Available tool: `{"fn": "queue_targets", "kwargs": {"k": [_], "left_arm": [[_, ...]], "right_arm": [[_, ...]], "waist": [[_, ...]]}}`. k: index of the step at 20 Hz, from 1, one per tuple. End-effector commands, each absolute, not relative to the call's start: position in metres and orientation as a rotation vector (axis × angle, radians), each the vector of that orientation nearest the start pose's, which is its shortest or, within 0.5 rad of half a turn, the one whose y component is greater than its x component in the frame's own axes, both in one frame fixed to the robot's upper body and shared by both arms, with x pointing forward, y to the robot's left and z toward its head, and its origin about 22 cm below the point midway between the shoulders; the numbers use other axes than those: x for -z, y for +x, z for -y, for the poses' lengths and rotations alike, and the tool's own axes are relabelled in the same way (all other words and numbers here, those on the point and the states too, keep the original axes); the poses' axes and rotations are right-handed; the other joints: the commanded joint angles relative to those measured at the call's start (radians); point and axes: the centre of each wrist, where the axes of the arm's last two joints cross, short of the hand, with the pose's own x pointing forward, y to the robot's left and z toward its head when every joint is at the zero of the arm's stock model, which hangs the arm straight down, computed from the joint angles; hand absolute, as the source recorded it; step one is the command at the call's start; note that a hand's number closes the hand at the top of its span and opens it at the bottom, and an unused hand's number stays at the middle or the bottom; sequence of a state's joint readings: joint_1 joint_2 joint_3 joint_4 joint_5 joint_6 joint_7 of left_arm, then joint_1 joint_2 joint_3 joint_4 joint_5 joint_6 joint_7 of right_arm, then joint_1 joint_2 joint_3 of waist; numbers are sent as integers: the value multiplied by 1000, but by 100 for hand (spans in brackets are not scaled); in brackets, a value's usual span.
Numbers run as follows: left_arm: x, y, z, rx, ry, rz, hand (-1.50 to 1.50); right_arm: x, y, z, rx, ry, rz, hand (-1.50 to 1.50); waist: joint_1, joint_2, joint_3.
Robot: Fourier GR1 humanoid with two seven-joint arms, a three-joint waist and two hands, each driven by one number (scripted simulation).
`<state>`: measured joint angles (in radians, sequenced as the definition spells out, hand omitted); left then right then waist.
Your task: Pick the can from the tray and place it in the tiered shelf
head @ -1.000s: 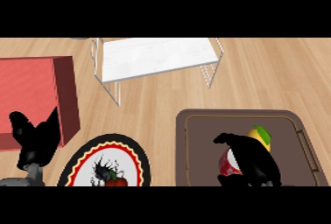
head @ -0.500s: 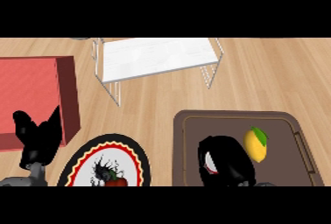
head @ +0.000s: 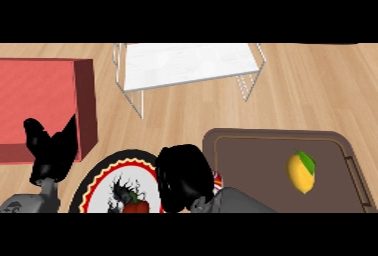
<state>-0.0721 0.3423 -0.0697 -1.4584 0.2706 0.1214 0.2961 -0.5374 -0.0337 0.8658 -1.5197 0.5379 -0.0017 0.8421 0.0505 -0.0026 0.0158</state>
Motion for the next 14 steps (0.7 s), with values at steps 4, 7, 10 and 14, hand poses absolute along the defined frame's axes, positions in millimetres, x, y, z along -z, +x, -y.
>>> {"fn": "queue_targets", "kwargs": {"k": [4, 7, 10, 14], "left_arm": [[9, 258, -296, -31, 93, 1113, 0], [13, 243, -306, -29, 101, 1106, 0], [21, 234, -294, -41, 96, 1102, 0], [27, 240, -286, -39, 103, 1105, 0]], "right_arm": [[-155, 213, -27, -1045, -453, 1626, 150], [-194, 210, -28, -943, -521, 1691, 150], [-239, 208, -22, -865, -568, 1724, 150], [-273, 217, -25, -824, -597, 1744, 150]], "waist": [[-29, 2, -18], [-35, -5, -18], [-46, -9, -18], [-54, -3, -18]]}}
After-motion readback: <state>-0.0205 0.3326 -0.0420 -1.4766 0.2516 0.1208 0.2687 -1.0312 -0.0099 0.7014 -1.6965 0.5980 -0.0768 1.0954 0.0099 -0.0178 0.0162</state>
